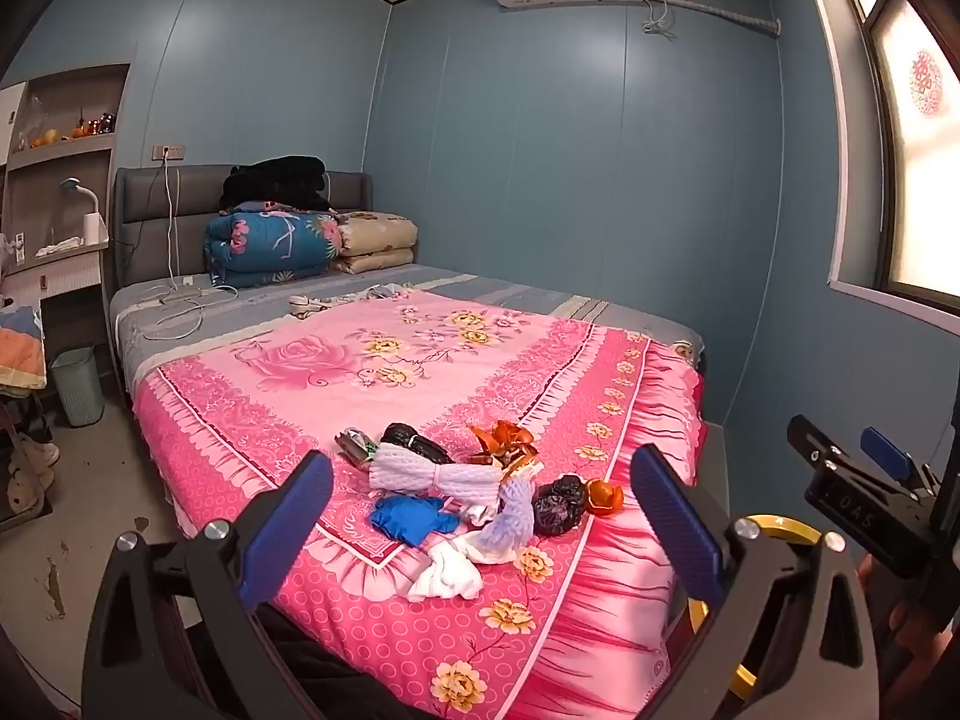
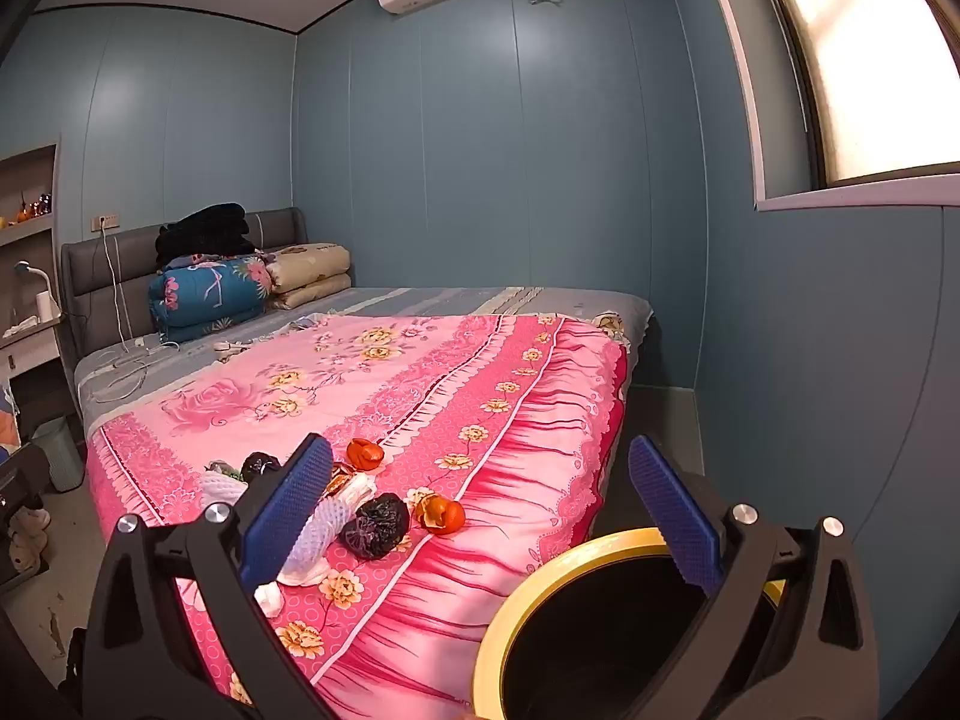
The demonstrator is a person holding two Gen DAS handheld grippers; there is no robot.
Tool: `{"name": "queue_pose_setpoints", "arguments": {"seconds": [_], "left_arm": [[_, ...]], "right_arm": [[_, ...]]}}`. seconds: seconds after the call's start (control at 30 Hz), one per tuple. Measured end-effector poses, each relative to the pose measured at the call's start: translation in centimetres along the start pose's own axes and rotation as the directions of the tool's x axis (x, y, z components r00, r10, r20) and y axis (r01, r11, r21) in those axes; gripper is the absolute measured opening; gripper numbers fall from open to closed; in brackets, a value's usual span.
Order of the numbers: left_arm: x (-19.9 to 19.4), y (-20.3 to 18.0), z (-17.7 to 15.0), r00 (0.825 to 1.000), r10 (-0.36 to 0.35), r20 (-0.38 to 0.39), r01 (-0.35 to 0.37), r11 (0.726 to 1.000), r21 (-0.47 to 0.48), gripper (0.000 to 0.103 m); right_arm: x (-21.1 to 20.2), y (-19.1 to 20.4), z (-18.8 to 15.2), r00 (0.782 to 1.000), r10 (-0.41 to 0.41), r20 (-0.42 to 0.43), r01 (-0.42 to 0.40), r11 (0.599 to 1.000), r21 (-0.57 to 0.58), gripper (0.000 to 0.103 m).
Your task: Collect trash
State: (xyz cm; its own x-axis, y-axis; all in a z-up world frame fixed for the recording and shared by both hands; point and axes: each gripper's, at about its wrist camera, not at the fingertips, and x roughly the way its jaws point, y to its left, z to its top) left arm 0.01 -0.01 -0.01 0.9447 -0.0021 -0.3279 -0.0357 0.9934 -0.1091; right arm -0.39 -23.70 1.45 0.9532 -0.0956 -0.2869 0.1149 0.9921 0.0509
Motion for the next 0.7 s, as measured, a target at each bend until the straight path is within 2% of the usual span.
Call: {"name": "queue_pose_setpoints", "arguments": {"seconds": [0.7], "left_arm": [[-0.27, 0.0, 0.18, 1.0, 0.008, -0.015, -0.008, 1.0, -0.011, 0.096]], "right_arm": [[0.02, -0.02, -0.09, 1.0, 0.001, -0.005, -0.001, 1.0, 0.006, 0.095]]}}
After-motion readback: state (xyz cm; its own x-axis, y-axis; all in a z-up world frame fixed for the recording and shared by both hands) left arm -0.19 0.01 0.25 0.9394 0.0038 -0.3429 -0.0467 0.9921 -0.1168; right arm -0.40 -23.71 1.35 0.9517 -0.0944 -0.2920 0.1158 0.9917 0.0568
